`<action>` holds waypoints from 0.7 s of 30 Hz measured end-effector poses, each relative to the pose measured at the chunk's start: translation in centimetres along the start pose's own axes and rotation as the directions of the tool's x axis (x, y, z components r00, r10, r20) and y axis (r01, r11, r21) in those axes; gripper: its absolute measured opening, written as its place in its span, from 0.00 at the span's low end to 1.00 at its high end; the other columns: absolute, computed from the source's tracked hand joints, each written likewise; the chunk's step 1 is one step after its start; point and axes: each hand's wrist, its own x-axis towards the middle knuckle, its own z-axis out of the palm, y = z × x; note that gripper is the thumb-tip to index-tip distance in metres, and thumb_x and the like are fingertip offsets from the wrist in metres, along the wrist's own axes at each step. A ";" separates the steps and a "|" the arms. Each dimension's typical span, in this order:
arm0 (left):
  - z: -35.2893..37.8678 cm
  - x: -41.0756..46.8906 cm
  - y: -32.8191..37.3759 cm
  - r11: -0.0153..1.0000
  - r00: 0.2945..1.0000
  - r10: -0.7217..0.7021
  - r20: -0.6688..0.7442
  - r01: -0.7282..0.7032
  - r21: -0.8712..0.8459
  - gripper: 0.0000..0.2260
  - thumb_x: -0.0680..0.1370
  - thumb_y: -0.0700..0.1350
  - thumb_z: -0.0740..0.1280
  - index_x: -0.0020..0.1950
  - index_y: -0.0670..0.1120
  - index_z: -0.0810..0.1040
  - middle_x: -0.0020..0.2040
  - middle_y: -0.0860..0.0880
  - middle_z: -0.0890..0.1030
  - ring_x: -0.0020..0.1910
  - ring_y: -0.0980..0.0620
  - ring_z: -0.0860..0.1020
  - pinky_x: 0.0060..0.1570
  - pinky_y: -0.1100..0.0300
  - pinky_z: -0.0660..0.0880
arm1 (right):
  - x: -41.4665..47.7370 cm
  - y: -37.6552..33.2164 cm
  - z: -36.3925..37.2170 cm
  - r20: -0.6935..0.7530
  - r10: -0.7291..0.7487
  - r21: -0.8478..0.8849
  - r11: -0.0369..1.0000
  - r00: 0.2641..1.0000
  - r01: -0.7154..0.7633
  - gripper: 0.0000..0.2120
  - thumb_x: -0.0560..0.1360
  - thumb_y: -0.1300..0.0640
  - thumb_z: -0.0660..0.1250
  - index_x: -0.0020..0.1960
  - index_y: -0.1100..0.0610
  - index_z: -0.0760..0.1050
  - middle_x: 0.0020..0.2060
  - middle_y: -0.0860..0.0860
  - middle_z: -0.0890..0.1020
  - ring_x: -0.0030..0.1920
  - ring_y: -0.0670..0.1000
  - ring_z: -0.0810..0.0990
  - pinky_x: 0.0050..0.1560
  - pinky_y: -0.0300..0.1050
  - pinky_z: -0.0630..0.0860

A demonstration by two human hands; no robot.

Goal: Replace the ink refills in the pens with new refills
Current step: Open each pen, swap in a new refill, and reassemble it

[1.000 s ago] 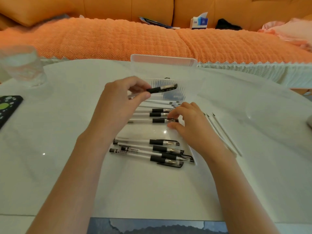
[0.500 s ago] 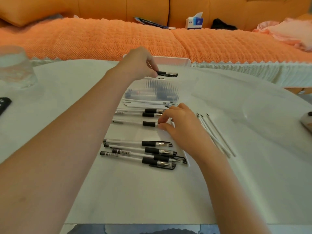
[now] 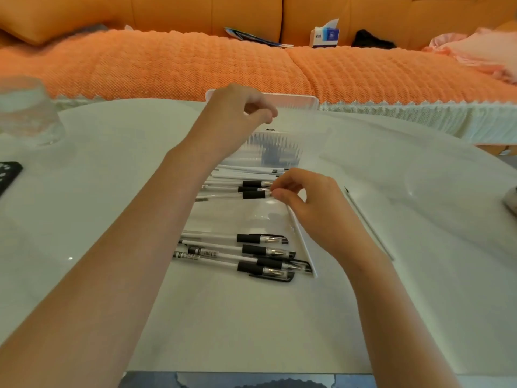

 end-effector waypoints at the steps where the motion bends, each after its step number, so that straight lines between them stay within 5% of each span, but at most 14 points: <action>1: -0.2 -1.1 0.4 0.999 1.000 0.020 -0.009 -0.020 -0.031 0.07 0.79 0.45 0.64 0.51 0.50 0.82 0.49 0.56 0.82 0.48 0.62 0.77 0.44 0.77 0.67 | 0.0 0.0 -0.1 -0.009 0.012 0.035 0.999 1.000 -0.012 0.05 0.78 0.56 0.64 0.50 0.52 0.79 0.42 0.43 0.80 0.44 0.43 0.77 0.44 0.32 0.71; 4: -0.3 -4.8 0.7 0.999 0.997 0.032 0.067 -0.029 -0.041 0.06 0.77 0.48 0.66 0.51 0.54 0.81 0.47 0.61 0.81 0.47 0.68 0.76 0.45 0.80 0.67 | 0.0 0.0 -0.4 -0.056 0.035 0.148 0.989 0.998 -0.027 0.05 0.77 0.58 0.64 0.47 0.54 0.79 0.39 0.46 0.82 0.39 0.43 0.78 0.42 0.35 0.73; 9: 0.3 -8.8 0.1 0.998 0.983 -0.045 0.180 0.038 0.046 0.08 0.74 0.51 0.70 0.53 0.56 0.80 0.50 0.60 0.81 0.52 0.62 0.77 0.57 0.62 0.72 | -0.2 0.0 -0.5 -0.074 0.047 0.269 0.963 0.996 -0.025 0.05 0.77 0.59 0.64 0.47 0.57 0.79 0.37 0.50 0.82 0.35 0.44 0.78 0.40 0.35 0.74; 12: 0.8 -9.6 0.0 0.988 0.986 -0.077 0.148 0.056 0.143 0.09 0.75 0.53 0.67 0.55 0.56 0.79 0.49 0.60 0.80 0.49 0.62 0.77 0.49 0.70 0.71 | -0.3 -0.2 -0.5 -0.016 0.042 0.286 0.958 0.999 -0.036 0.06 0.78 0.58 0.64 0.45 0.55 0.79 0.36 0.48 0.82 0.34 0.43 0.78 0.36 0.31 0.71; 16: 1.5 -10.1 -0.3 0.983 0.988 -0.102 0.114 0.083 0.162 0.09 0.76 0.56 0.64 0.53 0.56 0.79 0.43 0.60 0.80 0.39 0.62 0.77 0.45 0.65 0.73 | -0.3 -0.3 -0.7 0.017 0.046 0.315 0.948 0.999 -0.049 0.07 0.77 0.57 0.65 0.45 0.56 0.80 0.34 0.49 0.83 0.33 0.44 0.79 0.34 0.29 0.70; 21: 1.8 -10.6 -0.4 0.982 0.995 -0.086 0.048 0.076 0.175 0.13 0.74 0.63 0.61 0.52 0.60 0.80 0.41 0.62 0.78 0.36 0.68 0.72 0.38 0.75 0.65 | -0.6 -0.4 -0.8 0.075 0.045 0.356 0.932 0.996 -0.069 0.05 0.75 0.55 0.67 0.44 0.55 0.79 0.32 0.51 0.83 0.31 0.44 0.79 0.33 0.29 0.70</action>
